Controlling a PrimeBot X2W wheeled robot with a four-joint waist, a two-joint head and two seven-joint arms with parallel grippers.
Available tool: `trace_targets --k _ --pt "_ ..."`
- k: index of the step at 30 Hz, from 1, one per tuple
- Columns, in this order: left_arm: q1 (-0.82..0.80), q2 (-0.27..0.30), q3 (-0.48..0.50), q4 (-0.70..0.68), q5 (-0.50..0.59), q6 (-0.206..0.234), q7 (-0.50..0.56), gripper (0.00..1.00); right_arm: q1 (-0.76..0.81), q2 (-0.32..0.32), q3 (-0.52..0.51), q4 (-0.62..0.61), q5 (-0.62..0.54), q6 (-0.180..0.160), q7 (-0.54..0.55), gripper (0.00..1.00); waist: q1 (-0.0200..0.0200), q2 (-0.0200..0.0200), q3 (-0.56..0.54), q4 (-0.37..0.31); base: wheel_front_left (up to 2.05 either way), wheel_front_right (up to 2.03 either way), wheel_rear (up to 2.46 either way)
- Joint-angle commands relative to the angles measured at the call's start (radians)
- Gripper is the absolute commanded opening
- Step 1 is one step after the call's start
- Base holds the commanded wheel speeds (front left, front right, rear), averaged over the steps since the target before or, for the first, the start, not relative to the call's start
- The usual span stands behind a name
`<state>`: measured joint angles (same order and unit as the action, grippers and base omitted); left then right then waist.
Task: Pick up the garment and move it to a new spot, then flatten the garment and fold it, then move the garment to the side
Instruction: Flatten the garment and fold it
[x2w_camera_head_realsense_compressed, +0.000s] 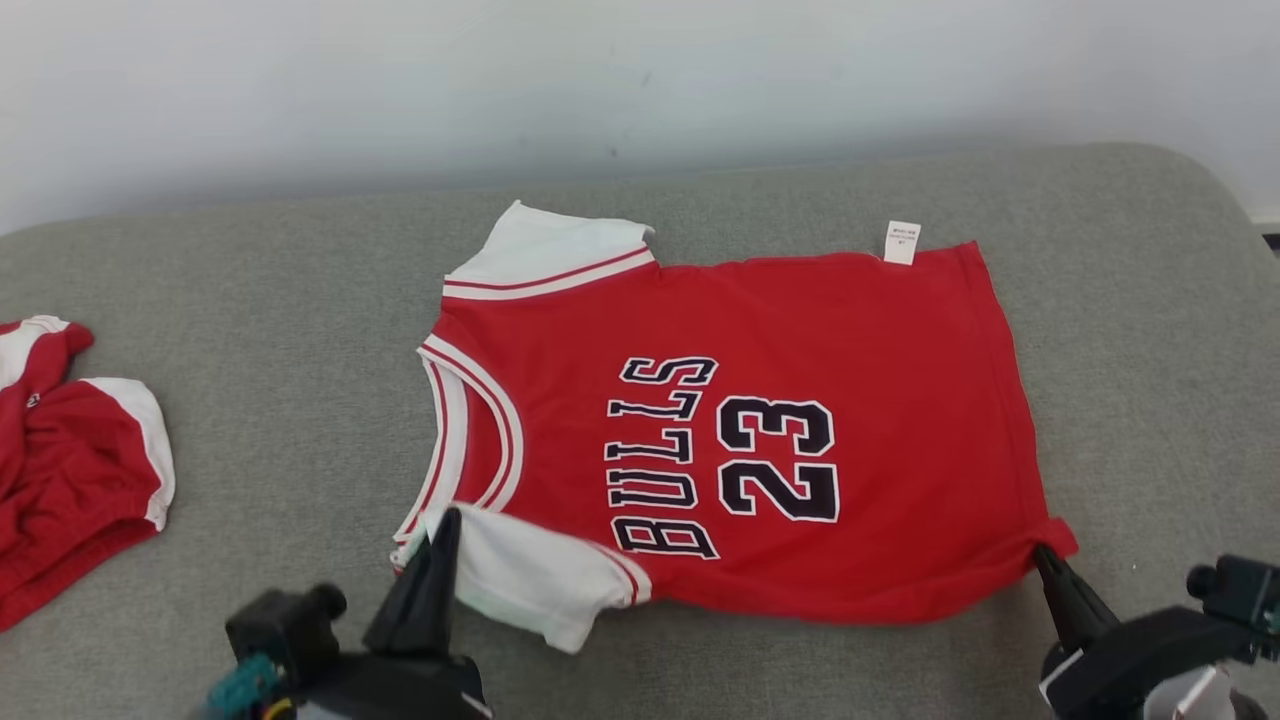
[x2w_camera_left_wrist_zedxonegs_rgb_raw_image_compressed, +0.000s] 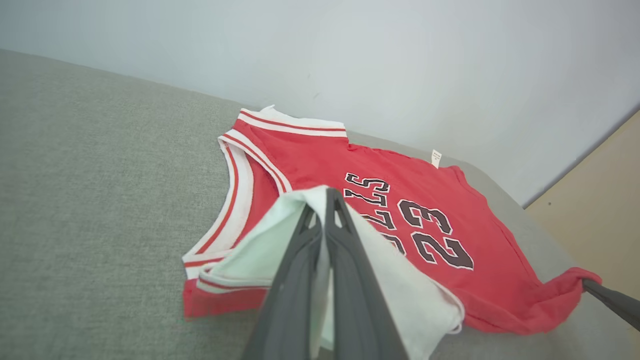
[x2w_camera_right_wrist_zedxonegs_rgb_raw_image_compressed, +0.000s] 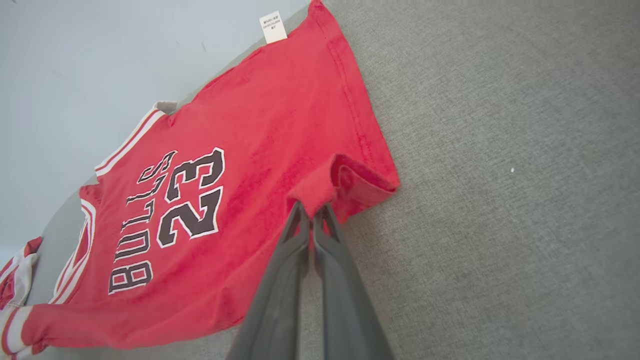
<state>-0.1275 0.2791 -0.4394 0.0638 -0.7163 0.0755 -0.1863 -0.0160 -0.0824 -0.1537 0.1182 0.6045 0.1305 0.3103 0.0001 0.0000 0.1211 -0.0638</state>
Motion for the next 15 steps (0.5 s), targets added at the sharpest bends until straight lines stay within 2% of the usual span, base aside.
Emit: trace_targets --k 1,9,15 --pt "-0.024 0.009 0.003 0.008 0.011 -0.007 0.007 0.00 -0.017 0.003 0.001 0.006 -0.006 0.000 0.007 0.00 -0.0001 0.0000 0.013 -0.013 0.00 0.00 0.00" --pt "-0.228 0.029 -0.003 0.116 0.026 -0.050 0.076 0.00 -0.209 0.009 -0.004 0.126 0.001 0.000 0.033 0.00 -0.0001 0.0000 0.077 -0.045 0.00 0.00 0.00" --pt "-0.368 0.033 -0.005 0.255 0.039 -0.089 0.090 0.00 -0.355 -0.006 -0.011 0.253 -0.022 0.000 -0.003 0.00 -0.0001 0.0000 0.119 -0.057 0.00 0.00 0.00"
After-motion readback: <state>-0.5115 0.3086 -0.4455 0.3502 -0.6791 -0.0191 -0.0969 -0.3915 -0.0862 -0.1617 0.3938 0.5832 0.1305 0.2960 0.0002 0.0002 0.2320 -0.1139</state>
